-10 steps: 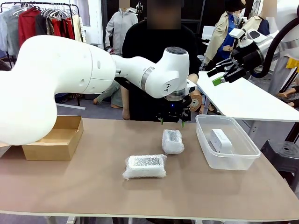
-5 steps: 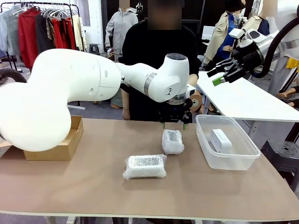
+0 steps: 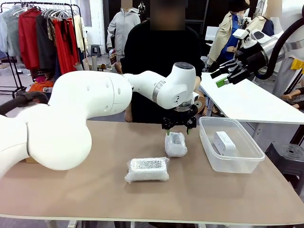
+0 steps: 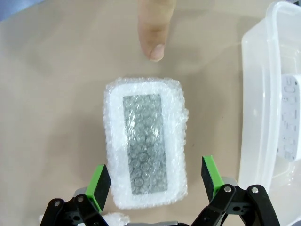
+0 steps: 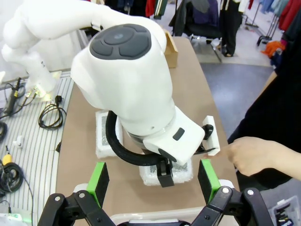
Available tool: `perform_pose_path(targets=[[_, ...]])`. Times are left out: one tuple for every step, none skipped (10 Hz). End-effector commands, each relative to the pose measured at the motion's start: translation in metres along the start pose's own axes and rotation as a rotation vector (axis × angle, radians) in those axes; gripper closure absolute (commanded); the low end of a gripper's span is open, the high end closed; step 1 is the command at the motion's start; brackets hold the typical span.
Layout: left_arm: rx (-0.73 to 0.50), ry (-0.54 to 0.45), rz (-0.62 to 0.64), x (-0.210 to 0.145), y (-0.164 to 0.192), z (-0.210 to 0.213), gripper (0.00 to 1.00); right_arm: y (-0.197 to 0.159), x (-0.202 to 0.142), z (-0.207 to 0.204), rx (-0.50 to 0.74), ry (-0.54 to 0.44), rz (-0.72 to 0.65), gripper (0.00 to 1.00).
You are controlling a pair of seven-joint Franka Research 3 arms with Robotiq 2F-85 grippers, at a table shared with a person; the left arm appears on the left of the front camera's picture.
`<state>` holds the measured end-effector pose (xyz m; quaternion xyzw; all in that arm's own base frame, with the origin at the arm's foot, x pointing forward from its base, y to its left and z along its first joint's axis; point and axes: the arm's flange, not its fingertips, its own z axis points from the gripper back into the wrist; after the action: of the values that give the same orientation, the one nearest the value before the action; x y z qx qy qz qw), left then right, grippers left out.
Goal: Separate and place wrapped and unwrapped clocks.
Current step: Pick up the Digital clock indicated by the person.
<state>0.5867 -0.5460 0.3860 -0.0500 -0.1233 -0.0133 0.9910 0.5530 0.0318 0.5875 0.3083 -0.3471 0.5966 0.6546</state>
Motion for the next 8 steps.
perform_pose_path(targets=[[0.02, -0.009, 0.001, 0.026, -0.022, -0.006, 0.0, 0.001, 0.0, 0.001, -0.005, -0.002, 0.015, 0.0], [0.024, -0.001, 0.014, 0.028, -0.024, -0.011, 0.0, 0.001, 0.0, 0.001, -0.005, -0.002, 0.015, 0.0], [0.036, 0.004, 0.011, 0.031, -0.022, -0.014, 0.0, 0.001, 0.0, 0.001, -0.005, -0.002, 0.015, 0.0], [0.048, 0.001, 0.027, 0.032, -0.024, -0.018, 0.0, 0.001, 0.0, 0.001, -0.005, -0.002, 0.015, 0.0], [0.054, 0.004, 0.027, 0.033, -0.022, -0.021, 0.0, 0.001, 0.0, 0.001, -0.005, -0.002, 0.015, 0.0], [0.064, 0.007, 0.032, 0.036, -0.021, -0.025, 0.0, 0.001, 0.0, 0.001, -0.005, -0.002, 0.015, 0.0], [0.054, 0.022, 0.041, 0.035, -0.021, -0.029, 0.0, 0.001, 0.0, 0.001, -0.005, -0.002, 0.015, 0.0], [0.062, 0.03, 0.043, 0.036, -0.021, -0.033, 0.0, 0.001, 0.0, 0.001, -0.005, -0.002, 0.015, 0.0]])
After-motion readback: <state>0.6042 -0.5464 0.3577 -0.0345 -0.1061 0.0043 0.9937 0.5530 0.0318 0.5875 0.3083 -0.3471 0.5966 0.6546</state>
